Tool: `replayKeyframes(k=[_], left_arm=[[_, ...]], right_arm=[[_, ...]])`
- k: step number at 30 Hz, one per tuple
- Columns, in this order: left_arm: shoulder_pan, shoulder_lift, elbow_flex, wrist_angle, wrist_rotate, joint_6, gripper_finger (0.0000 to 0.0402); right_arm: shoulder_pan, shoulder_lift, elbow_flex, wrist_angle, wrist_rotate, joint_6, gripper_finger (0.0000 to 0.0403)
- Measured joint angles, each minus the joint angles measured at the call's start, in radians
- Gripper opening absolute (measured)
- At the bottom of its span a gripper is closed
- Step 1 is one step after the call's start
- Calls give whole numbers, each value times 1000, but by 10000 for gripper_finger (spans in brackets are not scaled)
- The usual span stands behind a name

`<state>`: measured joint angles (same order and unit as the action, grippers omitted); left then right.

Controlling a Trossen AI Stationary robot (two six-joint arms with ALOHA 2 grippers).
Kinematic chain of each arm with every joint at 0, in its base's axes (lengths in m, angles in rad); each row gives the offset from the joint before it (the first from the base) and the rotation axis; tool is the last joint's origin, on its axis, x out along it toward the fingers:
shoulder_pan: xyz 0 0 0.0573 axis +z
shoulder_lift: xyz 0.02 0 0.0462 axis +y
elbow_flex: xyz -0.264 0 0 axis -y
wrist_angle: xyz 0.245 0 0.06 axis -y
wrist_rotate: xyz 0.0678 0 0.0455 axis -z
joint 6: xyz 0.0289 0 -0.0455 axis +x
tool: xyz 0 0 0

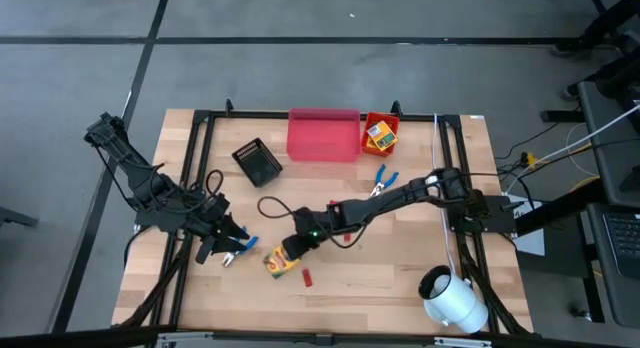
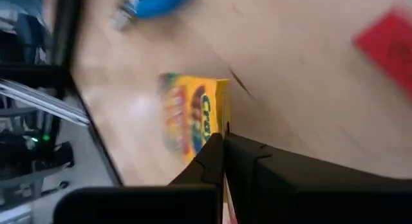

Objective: Pick & Place School Supplies
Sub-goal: Put the yellow crayon box into the red bin

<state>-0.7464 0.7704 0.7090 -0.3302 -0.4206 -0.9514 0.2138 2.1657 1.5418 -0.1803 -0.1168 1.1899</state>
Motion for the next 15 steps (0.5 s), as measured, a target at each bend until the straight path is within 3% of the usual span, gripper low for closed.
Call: replayKeyframes(k=[8,15], left_arm=[[0,0,0,51,-35,56,180],[0,0,0,58,-85,74,180]], right_arm=[[-39,-98,194,-420,189,-134,1],[-127,-210,304,-711,293,-258,1]])
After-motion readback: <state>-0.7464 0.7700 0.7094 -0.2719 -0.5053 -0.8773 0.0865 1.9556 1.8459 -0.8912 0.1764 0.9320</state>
